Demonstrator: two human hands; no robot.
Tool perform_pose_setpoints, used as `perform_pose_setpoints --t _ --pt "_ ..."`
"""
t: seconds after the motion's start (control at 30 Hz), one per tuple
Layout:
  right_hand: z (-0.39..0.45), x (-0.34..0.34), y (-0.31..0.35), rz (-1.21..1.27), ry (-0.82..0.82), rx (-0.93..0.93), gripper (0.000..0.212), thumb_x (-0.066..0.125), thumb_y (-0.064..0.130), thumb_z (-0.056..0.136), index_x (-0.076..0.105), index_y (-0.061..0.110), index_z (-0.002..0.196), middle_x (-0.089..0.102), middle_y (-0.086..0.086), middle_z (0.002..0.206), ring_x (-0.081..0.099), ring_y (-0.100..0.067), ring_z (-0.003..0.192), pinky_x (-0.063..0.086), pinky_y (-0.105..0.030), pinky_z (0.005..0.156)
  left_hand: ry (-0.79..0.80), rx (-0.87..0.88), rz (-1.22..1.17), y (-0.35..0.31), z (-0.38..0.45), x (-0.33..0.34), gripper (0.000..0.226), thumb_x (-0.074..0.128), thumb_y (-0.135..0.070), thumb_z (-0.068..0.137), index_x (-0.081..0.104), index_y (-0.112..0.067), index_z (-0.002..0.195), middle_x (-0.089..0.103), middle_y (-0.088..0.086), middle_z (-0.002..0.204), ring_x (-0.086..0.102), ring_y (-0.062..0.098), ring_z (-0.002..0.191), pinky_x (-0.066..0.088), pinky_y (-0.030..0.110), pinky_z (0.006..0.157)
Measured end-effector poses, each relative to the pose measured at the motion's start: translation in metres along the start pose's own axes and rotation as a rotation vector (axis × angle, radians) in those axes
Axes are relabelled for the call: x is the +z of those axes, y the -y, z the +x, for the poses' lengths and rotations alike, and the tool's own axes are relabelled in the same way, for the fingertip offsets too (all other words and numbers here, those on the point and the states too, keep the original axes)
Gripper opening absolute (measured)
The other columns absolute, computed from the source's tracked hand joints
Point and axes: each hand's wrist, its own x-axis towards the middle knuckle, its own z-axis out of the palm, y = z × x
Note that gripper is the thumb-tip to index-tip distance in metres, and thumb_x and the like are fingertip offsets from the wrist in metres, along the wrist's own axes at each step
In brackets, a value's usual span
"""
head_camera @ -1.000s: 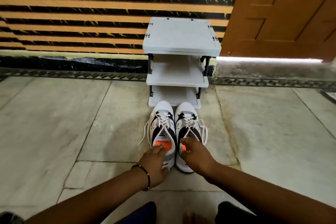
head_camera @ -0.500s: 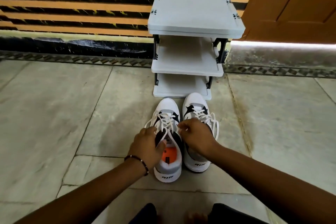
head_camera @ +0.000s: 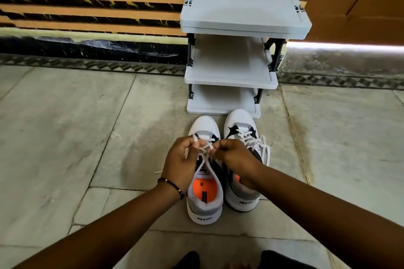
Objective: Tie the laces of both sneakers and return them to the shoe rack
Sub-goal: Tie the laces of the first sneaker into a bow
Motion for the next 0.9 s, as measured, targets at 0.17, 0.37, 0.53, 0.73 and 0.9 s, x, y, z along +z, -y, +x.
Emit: perform_pose_setpoints --t 0.17,0.37,0.53,0.73,0.9 --pt "-0.003 0.004 0.012 -0.015 0.065 -0.175 0.013 0.063 0.004 0.083 0.063 0.003 0.096 0.063 -0.019 0.088 0.06 -0.018 0.079 0.05 -0.029 0.075 0.171 0.269 0.108 -0.016 -0.003 -0.008 0.037 0.04 -0.002 0.088 0.057 -0.023 0.114 0.049 -0.019 0.122 0.047 -0.005 0.114 0.032 0.002 0.1" --pt "-0.011 0.005 0.012 -0.09 0.028 -0.135 0.024 0.061 0.015 0.086 0.061 -0.008 0.08 0.055 -0.012 0.067 0.05 -0.014 0.06 0.042 -0.022 0.058 0.313 0.173 0.299 -0.028 0.007 -0.014 0.052 0.039 0.01 0.083 0.045 -0.012 0.13 0.052 0.009 0.134 0.047 0.012 0.118 0.034 0.005 0.093" --pt "-0.007 -0.008 0.011 -0.056 -0.146 -0.078 0.028 0.06 0.015 0.087 0.056 0.011 0.059 0.054 -0.006 0.059 0.05 -0.011 0.053 0.04 -0.018 0.05 0.483 0.121 0.521 -0.003 0.014 -0.014 0.046 0.048 -0.013 0.086 0.047 -0.02 0.131 0.056 0.01 0.133 0.051 0.026 0.122 0.041 0.039 0.106" --pt "-0.001 -0.013 0.011 -0.088 -0.25 -0.038 0.019 0.064 0.017 0.083 0.061 0.006 0.067 0.058 -0.013 0.067 0.05 -0.019 0.056 0.04 -0.027 0.053 0.552 0.24 0.754 0.011 0.028 -0.009 0.043 0.049 -0.009 0.086 0.05 -0.018 0.128 0.05 0.008 0.138 0.041 0.03 0.128 0.037 0.042 0.106" --pt "0.0 -0.018 0.012 -0.441 -0.391 -0.238 0.016 0.067 0.019 0.079 0.06 0.011 0.089 0.061 -0.004 0.087 0.057 -0.017 0.08 0.046 -0.03 0.069 0.449 0.032 0.234 -0.001 0.027 -0.004 0.027 0.05 -0.005 0.088 0.058 -0.009 0.114 0.064 0.01 0.11 0.058 0.019 0.103 0.047 0.021 0.089"
